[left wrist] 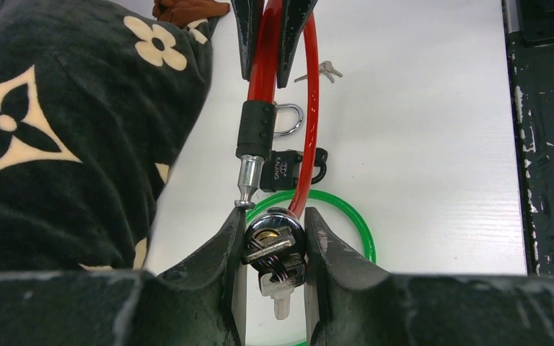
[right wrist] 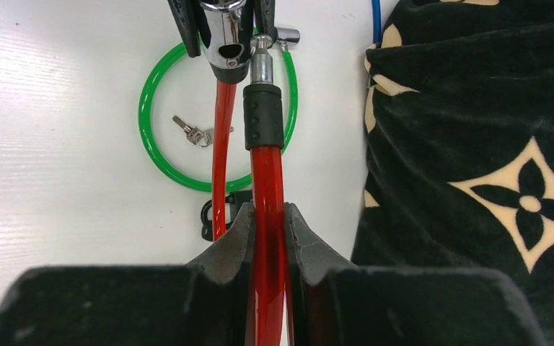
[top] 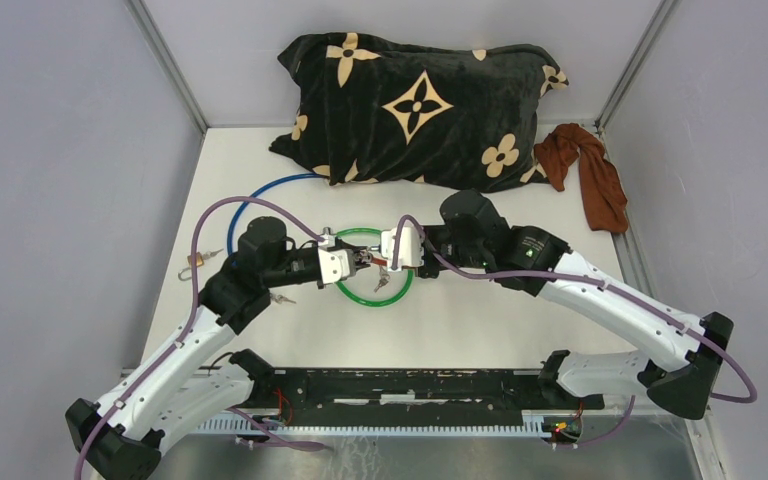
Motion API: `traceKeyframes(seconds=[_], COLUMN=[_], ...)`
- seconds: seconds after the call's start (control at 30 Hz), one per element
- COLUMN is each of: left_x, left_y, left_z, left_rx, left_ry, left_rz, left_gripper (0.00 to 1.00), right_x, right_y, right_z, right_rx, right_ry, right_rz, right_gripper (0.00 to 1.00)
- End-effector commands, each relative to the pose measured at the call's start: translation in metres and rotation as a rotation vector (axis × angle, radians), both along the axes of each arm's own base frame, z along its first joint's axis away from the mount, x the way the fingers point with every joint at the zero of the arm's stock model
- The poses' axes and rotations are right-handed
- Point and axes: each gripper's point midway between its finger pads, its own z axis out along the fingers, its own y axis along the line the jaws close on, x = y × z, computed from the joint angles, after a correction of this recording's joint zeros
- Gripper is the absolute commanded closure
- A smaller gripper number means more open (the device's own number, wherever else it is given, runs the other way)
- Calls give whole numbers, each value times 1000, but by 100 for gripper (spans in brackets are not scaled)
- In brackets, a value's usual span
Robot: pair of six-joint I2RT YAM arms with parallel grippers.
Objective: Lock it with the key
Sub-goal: Lock the lock.
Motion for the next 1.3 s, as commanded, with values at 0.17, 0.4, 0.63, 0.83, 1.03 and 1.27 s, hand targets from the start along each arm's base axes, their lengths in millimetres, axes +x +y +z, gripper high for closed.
traceKeyframes(seconds=[0.17, 0.4, 0.63, 0.83, 1.03, 1.27], left_x=[2, -1, -10, -10, -5, -1], left_y=[-2, -4, -7, -9, -8, -7], left_z=[35, 35, 39, 39, 38, 35], left_rx=[-63, -54, -59, -70, -63, -51], left_ry=[-86, -122, -130, -114, -119, -135], left_rz=[4, -38, -93, -93, -70, -60], left_gripper=[98, 98, 98, 98, 98, 98], right_x=[1, -4, -7, -13, -16, -18], right_y=[-12, -14, -6, 3, -1, -9], right_z=[15, -1, -4, -7, -8, -12], right_rx=[10, -27, -35, -33, -42, -47], right_ry=[-71, -19, -5, 9, 3, 3], right_rz=[-16, -15, 12, 51, 61, 42], right_gripper=[100, 100, 100, 100, 100, 100])
